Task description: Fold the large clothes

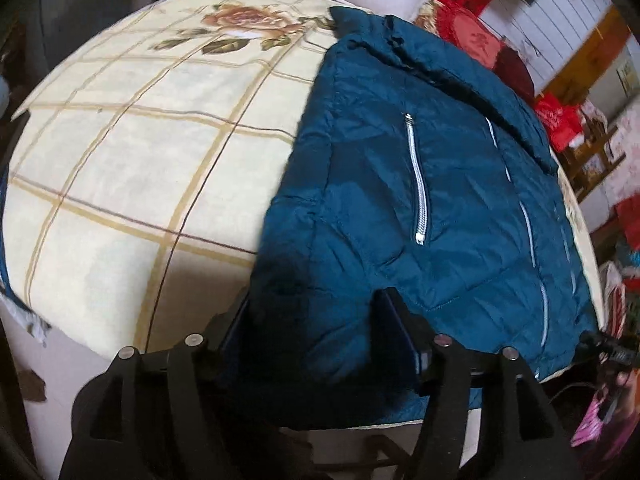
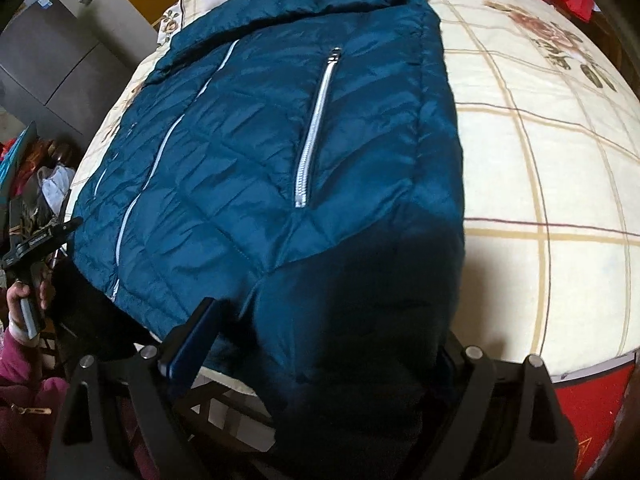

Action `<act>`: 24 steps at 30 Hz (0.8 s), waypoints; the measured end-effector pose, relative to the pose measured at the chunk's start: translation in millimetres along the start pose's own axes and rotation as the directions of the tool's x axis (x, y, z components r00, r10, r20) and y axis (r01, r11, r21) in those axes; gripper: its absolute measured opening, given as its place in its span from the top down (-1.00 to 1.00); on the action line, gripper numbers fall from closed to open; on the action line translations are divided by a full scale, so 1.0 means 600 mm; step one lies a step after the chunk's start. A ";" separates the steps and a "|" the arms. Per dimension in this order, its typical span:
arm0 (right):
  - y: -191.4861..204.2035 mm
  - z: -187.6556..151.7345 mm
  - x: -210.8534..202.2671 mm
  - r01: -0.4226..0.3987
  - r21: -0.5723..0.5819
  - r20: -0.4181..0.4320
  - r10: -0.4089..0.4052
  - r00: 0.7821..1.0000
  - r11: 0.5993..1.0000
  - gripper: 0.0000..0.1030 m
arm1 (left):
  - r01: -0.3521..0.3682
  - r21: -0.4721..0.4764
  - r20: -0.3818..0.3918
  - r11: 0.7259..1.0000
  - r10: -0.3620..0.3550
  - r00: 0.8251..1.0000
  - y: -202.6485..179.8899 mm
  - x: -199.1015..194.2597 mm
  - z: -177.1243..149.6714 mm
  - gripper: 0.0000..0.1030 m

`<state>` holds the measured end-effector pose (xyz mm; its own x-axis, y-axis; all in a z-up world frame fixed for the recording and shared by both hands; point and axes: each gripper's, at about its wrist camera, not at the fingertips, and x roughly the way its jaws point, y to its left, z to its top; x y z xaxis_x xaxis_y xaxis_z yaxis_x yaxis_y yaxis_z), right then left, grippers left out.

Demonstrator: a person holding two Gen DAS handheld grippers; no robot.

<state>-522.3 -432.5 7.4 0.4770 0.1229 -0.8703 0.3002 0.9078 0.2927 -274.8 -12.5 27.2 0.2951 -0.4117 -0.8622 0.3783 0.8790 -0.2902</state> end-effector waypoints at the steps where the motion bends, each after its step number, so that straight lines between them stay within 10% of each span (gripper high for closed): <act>1: 0.000 0.002 0.000 -0.004 0.002 -0.002 0.004 1.000 1.000 -0.82 | -0.017 0.020 -0.002 1.000 0.017 1.000 -0.007 0.002 -0.001 -0.65; 10: -0.024 0.022 -0.008 -0.042 0.028 0.001 0.042 0.999 0.999 -0.81 | -0.040 0.044 -0.015 0.998 0.041 0.999 -0.015 0.005 0.000 -0.66; 12: -0.017 0.015 -0.003 -0.055 0.006 0.005 0.055 0.998 0.998 -0.55 | -0.051 0.064 -0.019 0.997 0.052 0.998 -0.021 0.005 -0.001 -0.65; 15: -0.003 0.008 -0.004 -0.033 -0.039 0.033 0.034 0.999 0.999 0.29 | -0.036 0.068 0.009 0.997 0.035 0.999 -0.025 -0.007 -0.002 0.08; 24: 0.025 0.065 -0.114 -0.101 -0.114 0.232 0.125 0.965 0.988 0.56 | -0.031 0.125 0.248 0.992 0.000 0.969 -0.062 -0.108 0.043 0.33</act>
<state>-518.4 -442.7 86.9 0.6894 0.1390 -0.7109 0.1545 0.9306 0.3318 -285.3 -24.7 104.4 0.5035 -0.4589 -0.7321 0.4752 0.8547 -0.2089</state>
